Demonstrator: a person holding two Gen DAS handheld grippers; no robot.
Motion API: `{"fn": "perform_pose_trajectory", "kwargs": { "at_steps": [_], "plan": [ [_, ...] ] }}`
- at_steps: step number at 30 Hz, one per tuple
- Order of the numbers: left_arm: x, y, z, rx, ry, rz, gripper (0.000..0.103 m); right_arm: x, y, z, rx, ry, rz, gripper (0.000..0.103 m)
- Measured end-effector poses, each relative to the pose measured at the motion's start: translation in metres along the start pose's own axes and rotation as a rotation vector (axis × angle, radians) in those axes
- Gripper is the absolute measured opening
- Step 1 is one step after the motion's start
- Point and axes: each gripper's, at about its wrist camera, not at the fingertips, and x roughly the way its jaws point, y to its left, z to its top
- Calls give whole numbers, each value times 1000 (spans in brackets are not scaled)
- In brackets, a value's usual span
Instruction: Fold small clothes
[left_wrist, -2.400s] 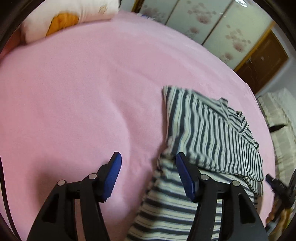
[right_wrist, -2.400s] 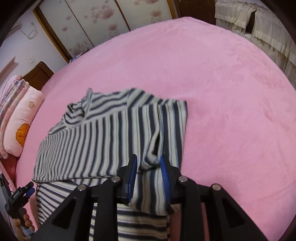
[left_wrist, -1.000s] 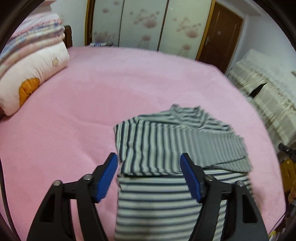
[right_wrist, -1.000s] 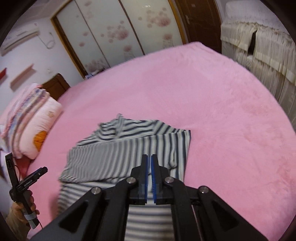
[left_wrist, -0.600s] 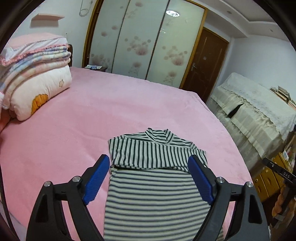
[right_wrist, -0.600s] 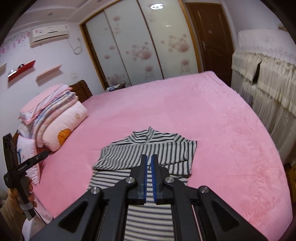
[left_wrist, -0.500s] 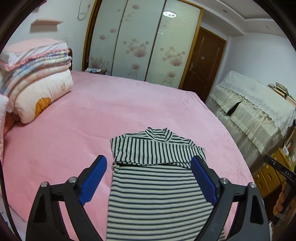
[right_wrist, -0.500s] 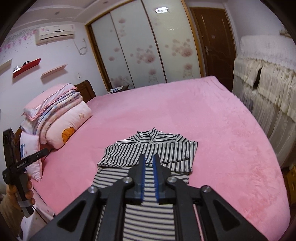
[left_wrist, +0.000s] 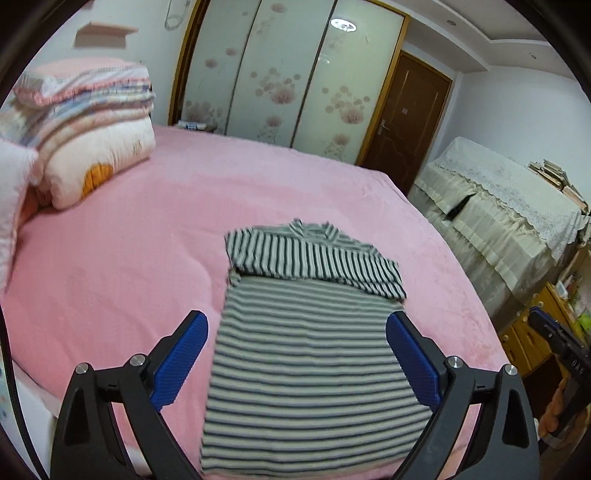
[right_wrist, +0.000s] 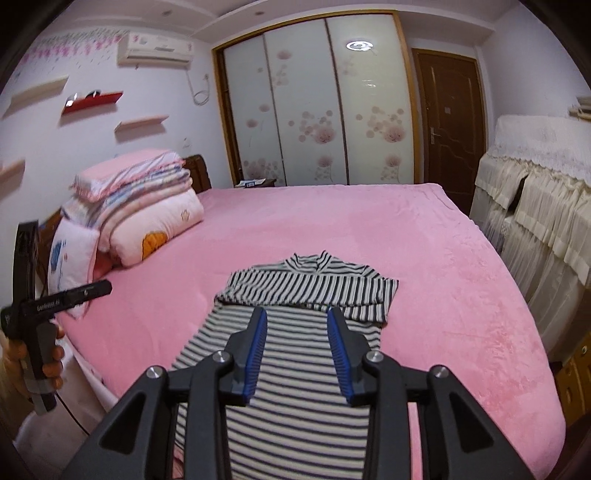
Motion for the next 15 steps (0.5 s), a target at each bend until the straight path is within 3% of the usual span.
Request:
{"fn": "perform_pose_trajectory", "kwargs": {
  "at_steps": [6,10,15],
  "plan": [
    [4,11,-39,-14,29,-9,97,-5,16,-34,-65,2,1,34],
    [14,12,-68,-1,73,29,97,1,20,-56,-67,32,19,34],
    [29,21,-103,-27,143,0,97,9,19,-80,-44,82,47,34]
  ]
}}
